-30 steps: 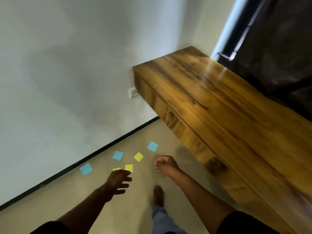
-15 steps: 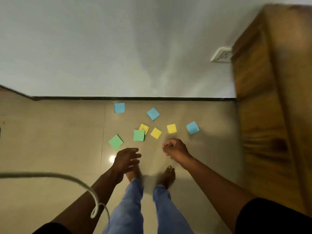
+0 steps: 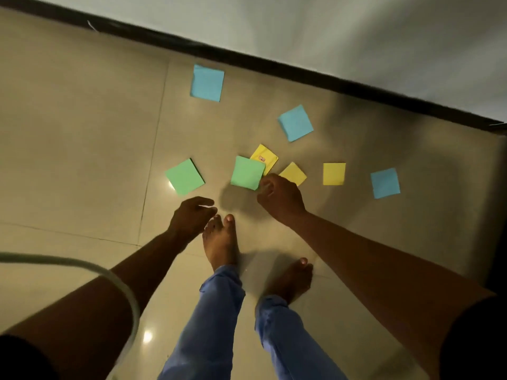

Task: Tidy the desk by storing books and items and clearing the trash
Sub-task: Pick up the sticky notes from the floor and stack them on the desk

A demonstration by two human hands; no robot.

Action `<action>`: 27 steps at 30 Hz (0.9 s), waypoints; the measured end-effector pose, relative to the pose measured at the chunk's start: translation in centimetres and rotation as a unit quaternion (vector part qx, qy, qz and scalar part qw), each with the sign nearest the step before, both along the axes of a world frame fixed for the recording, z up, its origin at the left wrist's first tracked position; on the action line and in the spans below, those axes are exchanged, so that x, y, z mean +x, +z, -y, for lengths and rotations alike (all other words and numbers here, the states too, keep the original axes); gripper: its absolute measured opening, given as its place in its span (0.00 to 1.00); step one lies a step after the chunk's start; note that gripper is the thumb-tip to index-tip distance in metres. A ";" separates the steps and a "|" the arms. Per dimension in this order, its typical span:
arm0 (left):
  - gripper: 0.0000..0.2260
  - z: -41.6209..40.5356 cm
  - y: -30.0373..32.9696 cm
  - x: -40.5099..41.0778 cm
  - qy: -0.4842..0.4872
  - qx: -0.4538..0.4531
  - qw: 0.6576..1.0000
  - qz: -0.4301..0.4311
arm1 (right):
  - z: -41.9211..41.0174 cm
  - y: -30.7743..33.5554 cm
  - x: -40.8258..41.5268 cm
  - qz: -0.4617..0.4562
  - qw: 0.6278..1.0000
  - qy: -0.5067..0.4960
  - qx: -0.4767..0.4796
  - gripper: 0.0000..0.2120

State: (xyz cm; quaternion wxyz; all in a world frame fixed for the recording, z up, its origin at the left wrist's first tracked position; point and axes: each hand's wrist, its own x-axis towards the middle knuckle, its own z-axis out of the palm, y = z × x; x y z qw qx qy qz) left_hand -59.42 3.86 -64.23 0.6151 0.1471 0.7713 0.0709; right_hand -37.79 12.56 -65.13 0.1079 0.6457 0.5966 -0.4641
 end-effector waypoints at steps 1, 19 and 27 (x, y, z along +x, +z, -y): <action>0.11 -1.1 0.6 0.3 -0.009 0.004 1.000 -0.012 | -0.6 -2.4 -0.5 0.002 1.000 0.019 0.007 0.17; 0.09 -1.8 -12.2 -1.1 0.110 -0.002 0.991 0.074 | -5.4 -18.3 -4.5 0.131 0.926 0.298 0.191 0.28; 0.12 -2.5 -12.0 -1.1 0.175 0.014 0.979 0.101 | -6.7 -17.1 -5.1 0.073 0.951 0.251 0.165 0.08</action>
